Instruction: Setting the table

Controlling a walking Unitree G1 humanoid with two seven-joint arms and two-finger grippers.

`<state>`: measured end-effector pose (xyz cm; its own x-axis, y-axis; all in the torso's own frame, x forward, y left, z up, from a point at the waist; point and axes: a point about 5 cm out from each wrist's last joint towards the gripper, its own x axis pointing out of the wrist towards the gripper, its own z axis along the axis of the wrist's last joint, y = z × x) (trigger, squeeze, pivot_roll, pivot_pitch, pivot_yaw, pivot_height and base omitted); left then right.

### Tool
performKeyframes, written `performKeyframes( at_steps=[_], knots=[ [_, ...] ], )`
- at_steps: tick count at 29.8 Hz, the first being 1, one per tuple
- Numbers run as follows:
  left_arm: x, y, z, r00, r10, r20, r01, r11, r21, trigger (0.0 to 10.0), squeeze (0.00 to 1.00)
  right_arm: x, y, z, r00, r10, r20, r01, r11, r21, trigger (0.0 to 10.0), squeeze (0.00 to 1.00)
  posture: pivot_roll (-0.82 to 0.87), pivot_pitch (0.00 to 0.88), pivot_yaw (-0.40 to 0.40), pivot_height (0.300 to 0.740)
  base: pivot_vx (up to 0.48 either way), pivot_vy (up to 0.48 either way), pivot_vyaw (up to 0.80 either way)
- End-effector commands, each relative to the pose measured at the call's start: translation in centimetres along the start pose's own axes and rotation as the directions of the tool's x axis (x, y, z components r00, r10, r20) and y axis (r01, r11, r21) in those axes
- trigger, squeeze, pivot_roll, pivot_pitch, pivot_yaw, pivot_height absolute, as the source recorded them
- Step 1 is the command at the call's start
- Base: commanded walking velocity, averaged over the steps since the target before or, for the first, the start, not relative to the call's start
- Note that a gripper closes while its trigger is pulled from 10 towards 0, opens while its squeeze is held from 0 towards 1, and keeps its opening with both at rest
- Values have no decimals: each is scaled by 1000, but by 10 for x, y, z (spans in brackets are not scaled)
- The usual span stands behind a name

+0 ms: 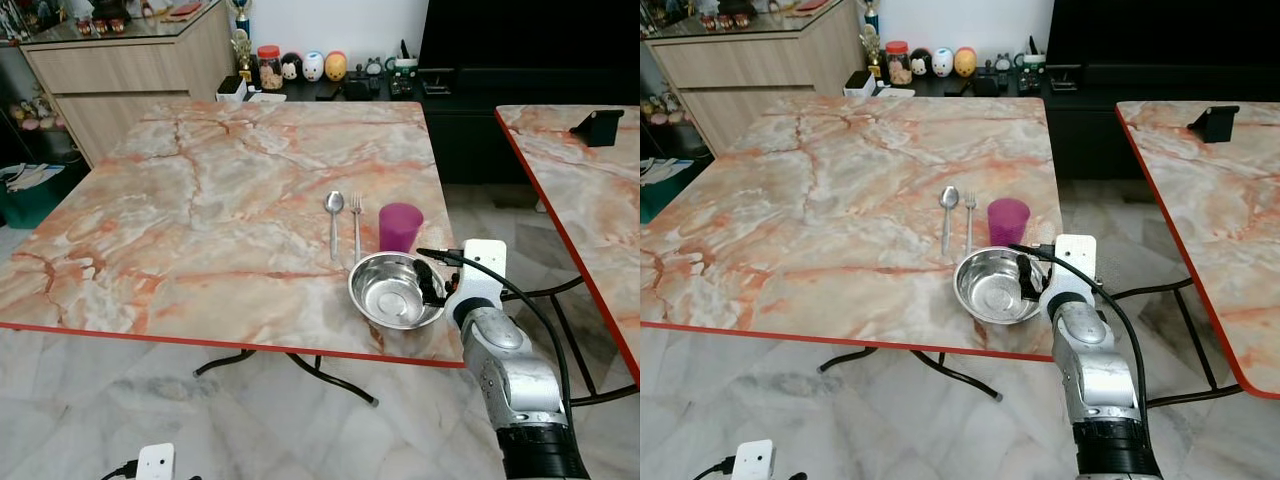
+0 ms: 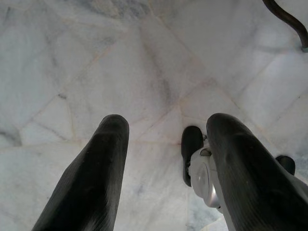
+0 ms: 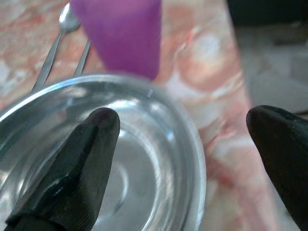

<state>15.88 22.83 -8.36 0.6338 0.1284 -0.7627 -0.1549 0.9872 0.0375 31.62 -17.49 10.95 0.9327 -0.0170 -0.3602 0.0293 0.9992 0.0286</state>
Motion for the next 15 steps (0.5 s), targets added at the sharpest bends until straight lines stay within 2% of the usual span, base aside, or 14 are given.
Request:
performKeyframes(
  at_steps=[1, 4, 12, 15],
  knots=[
    [-1, 0, -3, 1000, 0, -11, 0, 1000, 6, 10000, 0, -3, -1, 0, 1000, 5, -13, -5, 1000, 28, 10000, 0, -42, 0, 48, 740, 0, 0, 0],
    [0, -1, -2, 1000, -9, -10, 9, 1000, 19, 10000, 0, -2, -1, -3, 999, 23, -42, -20, 998, 59, 10000, 0, -46, 0, 49, 740, 0, 0, 0],
    [0, -5, 1, 999, -31, 7, 30, 997, 68, 10000, 0, -3, -4, -7, 997, -3, -76, 9, 997, 74, 10000, 0, -44, 0, 48, 740, 0, 0, 0],
    [1, -6, 3, 999, -41, 17, 39, 995, 95, 10000, 0, 0, -2, -12, 995, 9, -95, 3, 992, 129, 10000, 0, -38, 0, 48, 740, 0, 0, 0]
  ],
)
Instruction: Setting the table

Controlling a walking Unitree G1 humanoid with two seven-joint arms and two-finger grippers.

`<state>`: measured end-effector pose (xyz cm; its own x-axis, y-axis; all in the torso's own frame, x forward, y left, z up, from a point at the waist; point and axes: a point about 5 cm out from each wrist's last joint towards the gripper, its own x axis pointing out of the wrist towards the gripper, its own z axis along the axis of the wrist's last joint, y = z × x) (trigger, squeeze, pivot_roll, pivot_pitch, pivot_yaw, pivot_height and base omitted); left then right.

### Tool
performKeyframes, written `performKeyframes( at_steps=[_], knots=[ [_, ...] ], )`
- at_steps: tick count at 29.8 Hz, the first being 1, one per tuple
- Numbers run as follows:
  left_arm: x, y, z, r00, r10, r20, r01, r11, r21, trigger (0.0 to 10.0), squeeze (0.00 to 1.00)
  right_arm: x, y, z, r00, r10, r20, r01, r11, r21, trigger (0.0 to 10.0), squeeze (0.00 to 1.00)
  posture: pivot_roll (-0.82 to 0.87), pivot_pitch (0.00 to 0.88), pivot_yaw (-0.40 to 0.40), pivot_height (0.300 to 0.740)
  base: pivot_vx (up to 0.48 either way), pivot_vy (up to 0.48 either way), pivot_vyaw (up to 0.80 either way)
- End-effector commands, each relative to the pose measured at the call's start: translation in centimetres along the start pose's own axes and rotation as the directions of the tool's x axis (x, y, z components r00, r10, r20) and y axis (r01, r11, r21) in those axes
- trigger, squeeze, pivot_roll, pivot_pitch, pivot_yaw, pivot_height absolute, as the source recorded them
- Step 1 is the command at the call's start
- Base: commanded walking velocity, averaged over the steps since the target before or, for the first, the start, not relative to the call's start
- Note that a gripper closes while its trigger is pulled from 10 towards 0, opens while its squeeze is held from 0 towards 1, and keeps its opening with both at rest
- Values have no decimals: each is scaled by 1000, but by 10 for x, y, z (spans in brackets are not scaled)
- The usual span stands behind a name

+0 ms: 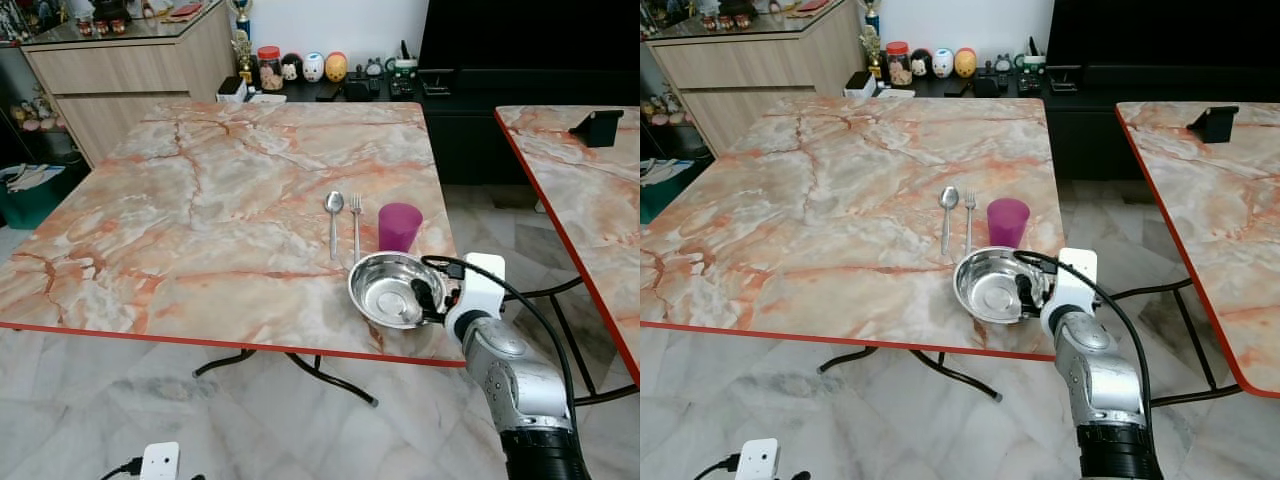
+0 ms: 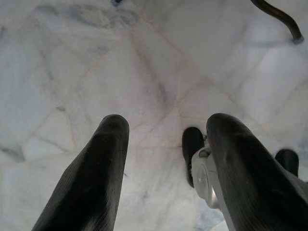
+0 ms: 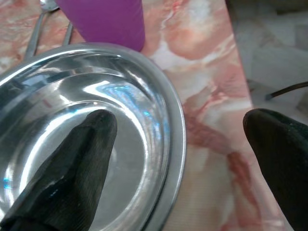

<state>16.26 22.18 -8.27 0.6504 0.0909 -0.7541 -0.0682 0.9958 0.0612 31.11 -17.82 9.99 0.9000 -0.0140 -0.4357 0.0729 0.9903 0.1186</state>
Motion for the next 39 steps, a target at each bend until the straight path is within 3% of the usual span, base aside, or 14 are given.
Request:
performKeyframes(
  at_steps=[1, 6, 15, 16, 17, 18, 19, 39],
  knots=[
    [0, 1, 1, 1000, 1, 5, -1, 1000, 8, 10000, 0, 1, 2, -2, 1000, 10, -15, -9, 999, 35, 10000, 0, -38, 0, 48, 740, 0, 0, 0],
    [1, 0, 3, 1000, -2, 14, 2, 1000, 17, 10000, 0, 4, 12, -4, 997, 81, -5, -80, 995, 57, 10000, 0, -41, 0, 49, 740, 0, 0, 0],
    [1, -2, 5, 1000, -7, 29, 6, 1000, 29, 10000, 0, 6, 12, -6, 998, 68, -10, -67, 996, 59, 10000, 0, -42, 0, 50, 740, 0, 0, 0],
    [1, -2, 5, 999, -10, 32, 8, 999, 34, 10000, 0, 6, 11, -6, 998, 63, -7, -63, 996, 60, 2824, 0, -39, 0, 48, 740, 0, 0, 0],
    [1, -3, 5, 999, -10, 32, 9, 999, 35, 10000, 0, 6, 11, -5, 998, 62, -6, -61, 996, 60, 2824, 0, -39, 0, 48, 740, 0, 0, 0],
    [1, -3, 6, 999, -11, 33, 10, 999, 36, 10000, 0, 6, 10, -5, 998, 61, -5, -60, 996, 60, 392, 0, -39, 0, 48, 740, 0, 0, 0],
    [1, -3, 6, 999, -12, 35, 11, 999, 37, 10000, 0, 7, 10, -5, 998, 59, -4, -59, 997, 59, 0, 0, -39, 0, 48, 740, 0, 0, 0],
    [2, -5, 11, 998, -21, 59, 18, 998, 53, 10000, 0, 9, 15, -7, 997, 75, -5, -74, 996, 58, 0, 0, -36, 0, 48, 740, 0, 0, 0]
  ],
)
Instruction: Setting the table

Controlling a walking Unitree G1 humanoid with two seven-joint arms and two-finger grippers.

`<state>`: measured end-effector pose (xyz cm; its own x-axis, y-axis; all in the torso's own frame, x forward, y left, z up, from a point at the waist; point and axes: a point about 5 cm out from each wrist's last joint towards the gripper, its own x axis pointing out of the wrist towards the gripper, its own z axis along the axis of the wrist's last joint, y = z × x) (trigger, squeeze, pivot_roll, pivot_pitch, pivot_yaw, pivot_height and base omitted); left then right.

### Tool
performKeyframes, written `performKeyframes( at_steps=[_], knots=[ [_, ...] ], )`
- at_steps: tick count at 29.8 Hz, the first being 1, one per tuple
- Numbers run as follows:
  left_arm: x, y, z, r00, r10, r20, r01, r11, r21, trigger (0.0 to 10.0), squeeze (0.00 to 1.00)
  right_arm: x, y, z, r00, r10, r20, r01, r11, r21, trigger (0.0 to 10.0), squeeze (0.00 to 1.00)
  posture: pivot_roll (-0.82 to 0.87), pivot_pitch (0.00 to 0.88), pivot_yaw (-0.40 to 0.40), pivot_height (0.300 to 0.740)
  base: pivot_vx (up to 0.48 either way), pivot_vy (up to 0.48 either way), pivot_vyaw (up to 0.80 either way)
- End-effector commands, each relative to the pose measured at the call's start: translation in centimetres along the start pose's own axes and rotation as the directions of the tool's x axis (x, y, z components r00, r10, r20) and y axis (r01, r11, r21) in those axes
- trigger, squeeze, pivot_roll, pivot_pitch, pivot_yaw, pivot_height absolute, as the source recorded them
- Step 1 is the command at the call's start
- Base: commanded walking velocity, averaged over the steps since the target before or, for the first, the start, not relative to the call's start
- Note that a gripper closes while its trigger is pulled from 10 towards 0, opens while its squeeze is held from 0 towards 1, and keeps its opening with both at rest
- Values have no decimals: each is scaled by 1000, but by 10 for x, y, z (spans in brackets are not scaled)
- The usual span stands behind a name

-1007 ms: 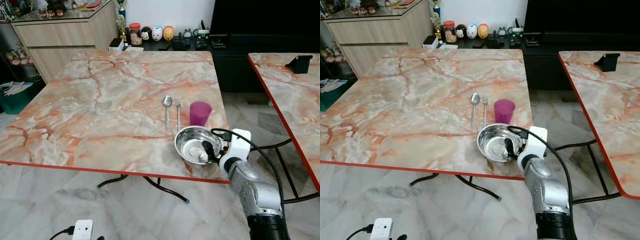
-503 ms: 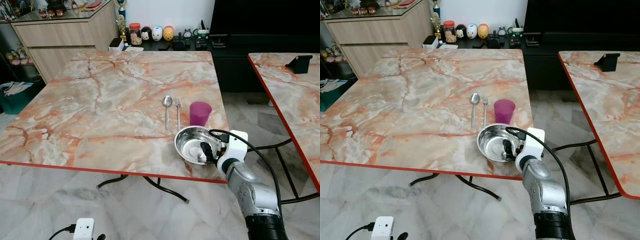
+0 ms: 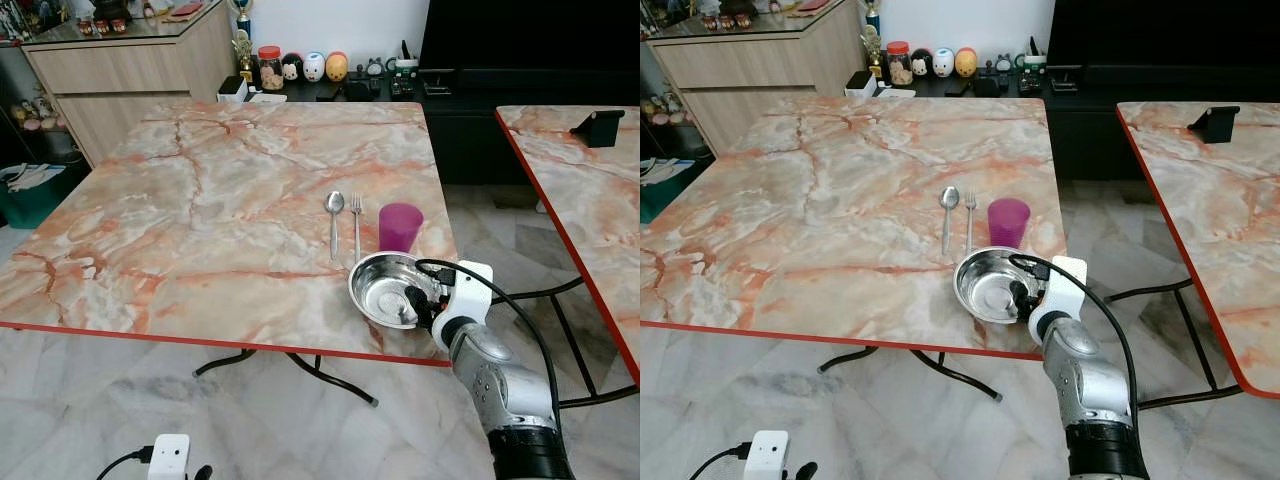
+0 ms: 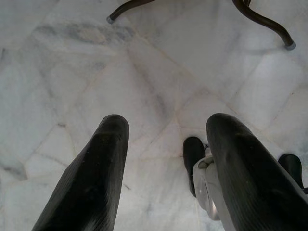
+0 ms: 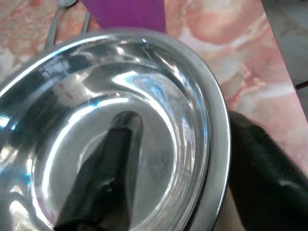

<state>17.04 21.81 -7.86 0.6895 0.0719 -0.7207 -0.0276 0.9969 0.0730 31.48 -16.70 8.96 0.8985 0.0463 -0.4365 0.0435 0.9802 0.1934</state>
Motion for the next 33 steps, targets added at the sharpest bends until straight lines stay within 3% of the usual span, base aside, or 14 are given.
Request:
performKeyframes(
  at_steps=[1, 14, 26, 33],
  knots=[
    [1, -1, 3, 1000, -3, 8, 3, 1000, 16, 10000, 0, 1, 4, 2, 1000, 16, 4, -16, 1000, 2, 0, 0, -37, 0, 48, 740, 0, 0, 0],
    [0, 0, -1, 1000, -11, -20, 12, 999, 42, 10000, 0, 2, 7, 1, 1000, 26, 0, -26, 1000, -2, 0, 0, -38, 0, 49, 740, 0, 0, 0],
    [2, -7, 4, 999, -36, 8, 35, 997, 73, 10000, 0, 2, 9, 1, 1000, 29, -1, -29, 1000, 2, 0, 0, -36, 0, 50, 740, 0, 0, 0],
    [2, -9, 5, 999, -45, 14, 43, 995, 92, 10000, 0, 3, 18, 6, 997, 72, 37, -75, 994, 81, 0, 0, -31, 0, 51, 740, 0, 0, 0]
  ],
)
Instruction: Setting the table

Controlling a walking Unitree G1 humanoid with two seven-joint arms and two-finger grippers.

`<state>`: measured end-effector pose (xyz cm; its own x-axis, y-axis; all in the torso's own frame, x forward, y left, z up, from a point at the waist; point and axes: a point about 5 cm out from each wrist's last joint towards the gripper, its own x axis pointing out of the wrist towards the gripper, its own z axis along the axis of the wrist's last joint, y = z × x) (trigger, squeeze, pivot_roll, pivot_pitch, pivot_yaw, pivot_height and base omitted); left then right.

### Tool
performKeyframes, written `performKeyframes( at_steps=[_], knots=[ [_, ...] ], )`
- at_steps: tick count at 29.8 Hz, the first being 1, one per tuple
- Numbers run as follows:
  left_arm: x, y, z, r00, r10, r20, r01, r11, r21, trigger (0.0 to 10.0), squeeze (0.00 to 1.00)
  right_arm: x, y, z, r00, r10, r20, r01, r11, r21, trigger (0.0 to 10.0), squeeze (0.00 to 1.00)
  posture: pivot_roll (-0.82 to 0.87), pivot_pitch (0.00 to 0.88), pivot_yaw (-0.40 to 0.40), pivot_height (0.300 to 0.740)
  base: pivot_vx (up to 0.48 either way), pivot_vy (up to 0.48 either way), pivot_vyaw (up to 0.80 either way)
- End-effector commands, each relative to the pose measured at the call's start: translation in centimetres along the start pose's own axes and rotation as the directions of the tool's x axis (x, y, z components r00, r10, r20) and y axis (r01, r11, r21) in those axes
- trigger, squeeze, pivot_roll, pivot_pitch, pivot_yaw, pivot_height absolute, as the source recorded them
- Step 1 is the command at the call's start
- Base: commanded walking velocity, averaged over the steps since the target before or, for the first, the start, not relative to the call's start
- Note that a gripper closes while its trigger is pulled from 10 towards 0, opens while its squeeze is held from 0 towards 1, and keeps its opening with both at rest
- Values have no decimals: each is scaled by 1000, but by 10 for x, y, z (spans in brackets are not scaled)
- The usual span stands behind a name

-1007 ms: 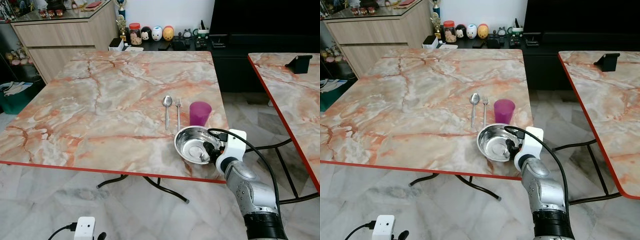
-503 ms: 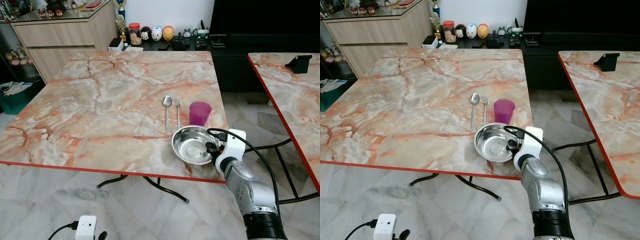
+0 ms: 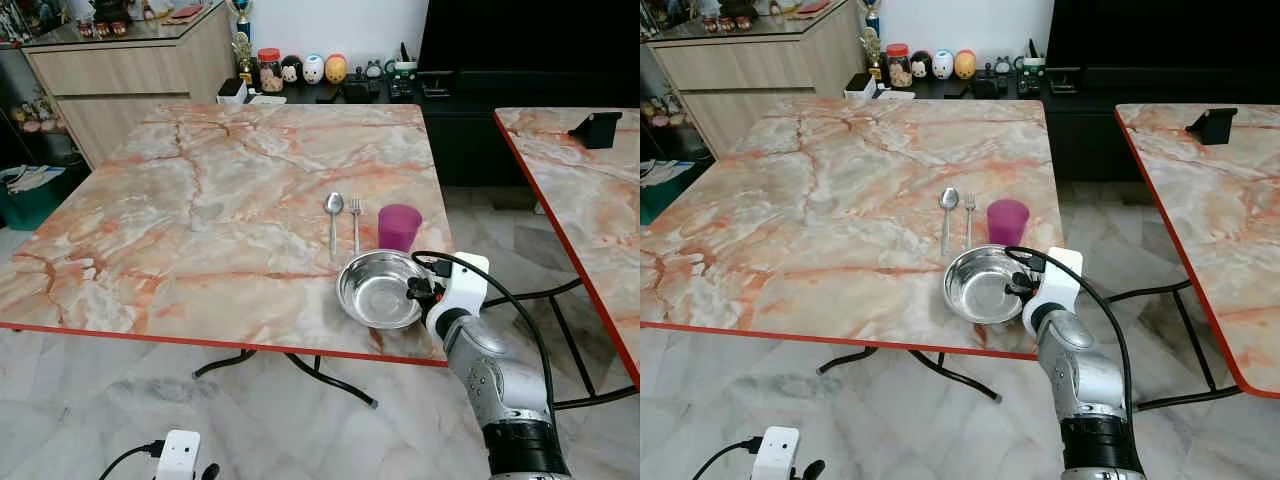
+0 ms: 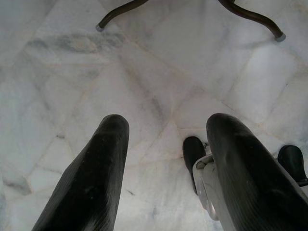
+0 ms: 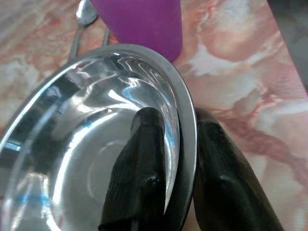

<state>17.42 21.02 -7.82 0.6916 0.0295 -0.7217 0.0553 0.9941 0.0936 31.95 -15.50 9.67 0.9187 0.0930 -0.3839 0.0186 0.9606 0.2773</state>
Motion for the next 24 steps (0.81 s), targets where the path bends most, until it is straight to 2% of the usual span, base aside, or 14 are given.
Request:
performKeyframes(
  at_steps=[1, 5, 6, 10, 20, 21, 24],
  knots=[
    [1, -1, 2, 1000, -2, 14, 1, 1000, 19, 10000, 0, 1, 7, 1, 1000, 22, 1, -22, 999, 35, 0, 0, -31, 0, 51, 740, 0, 0, 0],
    [1, -2, 3, 1000, -1, 17, 1, 1000, 21, 10000, 0, 2, 13, 7, 997, 57, 46, -61, 994, 88, 0, 0, -29, 0, 52, 740, 0, 0, 0],
    [1, -2, 3, 1000, -1, 17, 1, 1000, 22, 10000, 0, 1, 16, 10, 995, 84, 62, -90, 991, 102, 10000, 0, -29, 0, 52, 740, 0, 0, 0],
    [1, -4, 5, 1000, -2, 25, 2, 1000, 24, 10000, 0, -1, 30, 17, 978, 167, 128, -185, 973, 139, 10000, 0, -29, 0, 52, 740, 0, 0, 0],
    [2, -7, 6, 999, 17, 31, -18, 999, 40, 10000, 0, -6, 42, 30, 946, 233, 226, -270, 951, 150, 10000, 0, -35, 0, 54, 740, 0, 0, 0],
    [2, -6, 5, 999, 22, 26, -23, 999, 31, 10000, 0, -6, 43, 31, 943, 238, 233, -277, 949, 151, 10000, 0, -35, 0, 54, 740, 0, 0, 0],
    [0, -2, 0, 998, 58, 11, -57, 996, -70, 10000, 0, -10, 46, 40, 922, 249, 296, -297, 946, 131, 10000, 0, -37, 0, 54, 740, 0, 0, 0]
  ],
)
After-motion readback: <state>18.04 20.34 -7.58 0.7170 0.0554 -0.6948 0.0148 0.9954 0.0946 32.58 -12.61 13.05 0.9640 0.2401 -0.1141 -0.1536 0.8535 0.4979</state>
